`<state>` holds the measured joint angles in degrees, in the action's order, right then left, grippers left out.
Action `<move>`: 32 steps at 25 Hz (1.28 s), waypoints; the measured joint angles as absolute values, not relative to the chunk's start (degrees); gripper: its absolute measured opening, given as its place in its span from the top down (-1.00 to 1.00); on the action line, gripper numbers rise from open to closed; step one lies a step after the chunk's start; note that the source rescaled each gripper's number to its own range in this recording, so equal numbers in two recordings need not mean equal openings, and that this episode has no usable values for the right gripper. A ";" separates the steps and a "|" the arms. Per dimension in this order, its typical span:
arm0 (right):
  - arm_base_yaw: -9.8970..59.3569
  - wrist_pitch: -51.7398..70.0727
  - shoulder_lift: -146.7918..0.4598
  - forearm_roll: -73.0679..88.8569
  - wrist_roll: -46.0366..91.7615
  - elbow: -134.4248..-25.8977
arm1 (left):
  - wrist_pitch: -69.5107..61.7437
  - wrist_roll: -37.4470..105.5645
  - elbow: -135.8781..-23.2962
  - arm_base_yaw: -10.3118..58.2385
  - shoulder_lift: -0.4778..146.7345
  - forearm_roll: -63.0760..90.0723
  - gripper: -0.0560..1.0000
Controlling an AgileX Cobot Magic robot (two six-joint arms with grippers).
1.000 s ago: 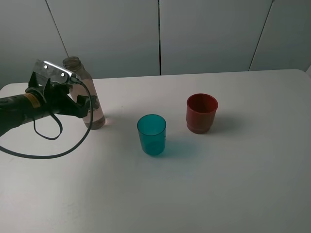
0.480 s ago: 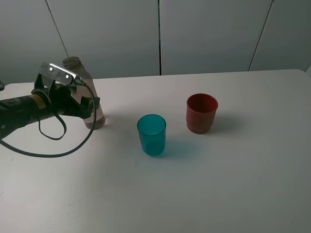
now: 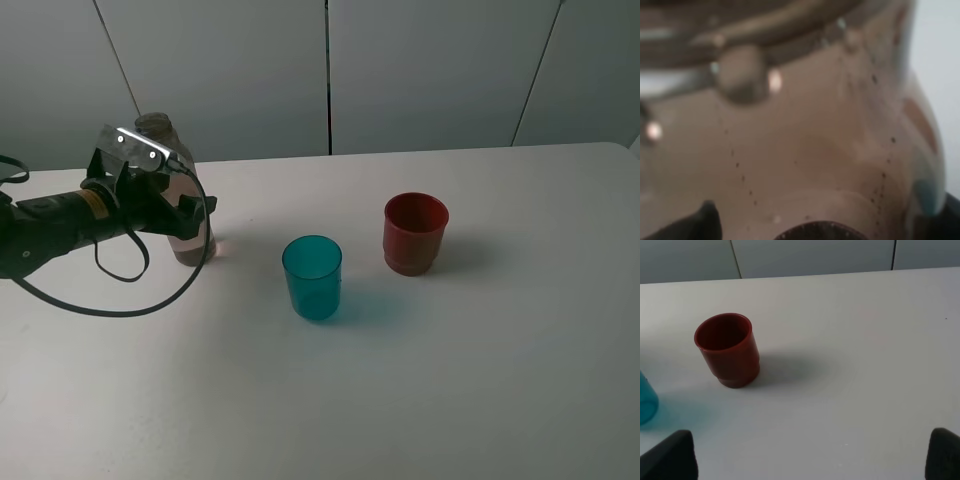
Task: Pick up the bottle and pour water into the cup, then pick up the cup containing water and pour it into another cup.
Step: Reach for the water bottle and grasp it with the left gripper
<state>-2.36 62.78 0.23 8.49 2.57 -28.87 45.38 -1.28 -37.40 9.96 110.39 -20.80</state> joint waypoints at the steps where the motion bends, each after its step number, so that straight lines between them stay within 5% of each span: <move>1: -2.36 62.78 0.23 8.49 2.57 -28.87 | 45.38 -1.28 -37.43 9.96 110.39 -20.80 -0.94; 32: -2.36 62.78 0.23 8.49 2.57 -28.87 | 45.59 -1.28 -37.43 9.96 111.45 -20.69 -0.94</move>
